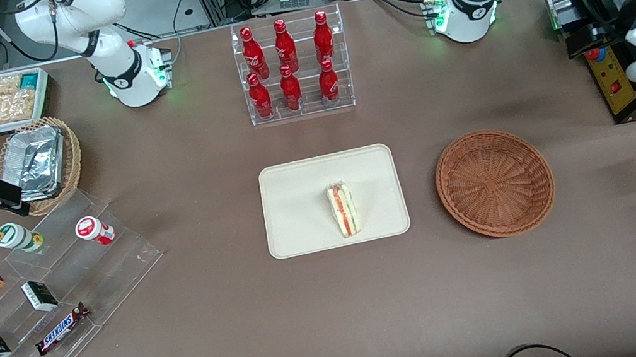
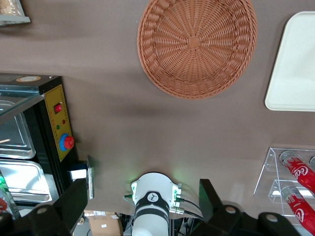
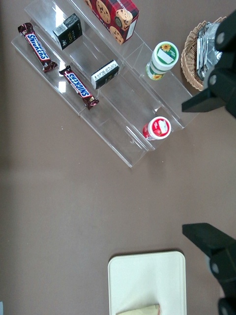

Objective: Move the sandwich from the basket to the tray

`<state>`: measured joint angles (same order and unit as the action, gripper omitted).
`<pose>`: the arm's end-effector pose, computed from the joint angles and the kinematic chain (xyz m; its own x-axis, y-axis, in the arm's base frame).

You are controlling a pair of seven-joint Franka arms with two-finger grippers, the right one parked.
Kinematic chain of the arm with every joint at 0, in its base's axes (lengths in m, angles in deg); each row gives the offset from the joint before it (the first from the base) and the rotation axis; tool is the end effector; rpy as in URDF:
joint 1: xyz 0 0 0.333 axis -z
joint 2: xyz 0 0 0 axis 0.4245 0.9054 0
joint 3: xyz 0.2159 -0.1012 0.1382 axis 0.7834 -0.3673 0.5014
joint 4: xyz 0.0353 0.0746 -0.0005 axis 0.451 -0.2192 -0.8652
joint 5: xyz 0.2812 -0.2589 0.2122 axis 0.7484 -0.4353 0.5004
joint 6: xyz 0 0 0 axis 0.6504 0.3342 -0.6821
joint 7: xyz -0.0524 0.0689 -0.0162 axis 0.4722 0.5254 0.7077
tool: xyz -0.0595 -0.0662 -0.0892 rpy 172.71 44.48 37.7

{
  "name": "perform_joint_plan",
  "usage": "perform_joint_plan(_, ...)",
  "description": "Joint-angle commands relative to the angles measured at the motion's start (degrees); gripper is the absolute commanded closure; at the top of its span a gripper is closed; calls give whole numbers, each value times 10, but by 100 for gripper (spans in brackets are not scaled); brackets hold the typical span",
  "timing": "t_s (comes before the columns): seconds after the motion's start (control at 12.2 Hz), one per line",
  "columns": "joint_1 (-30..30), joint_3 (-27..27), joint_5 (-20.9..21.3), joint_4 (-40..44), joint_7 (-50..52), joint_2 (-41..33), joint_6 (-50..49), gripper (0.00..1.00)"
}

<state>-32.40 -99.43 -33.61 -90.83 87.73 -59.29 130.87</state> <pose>0.5556 -0.0184 0.5655 0.9527 0.0659 -0.2968 0.0483 -0.9966 -0.0663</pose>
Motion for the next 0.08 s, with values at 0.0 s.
perform_joint_plan(0.0,-5,2,-2,8,-6,-4,-7,0)
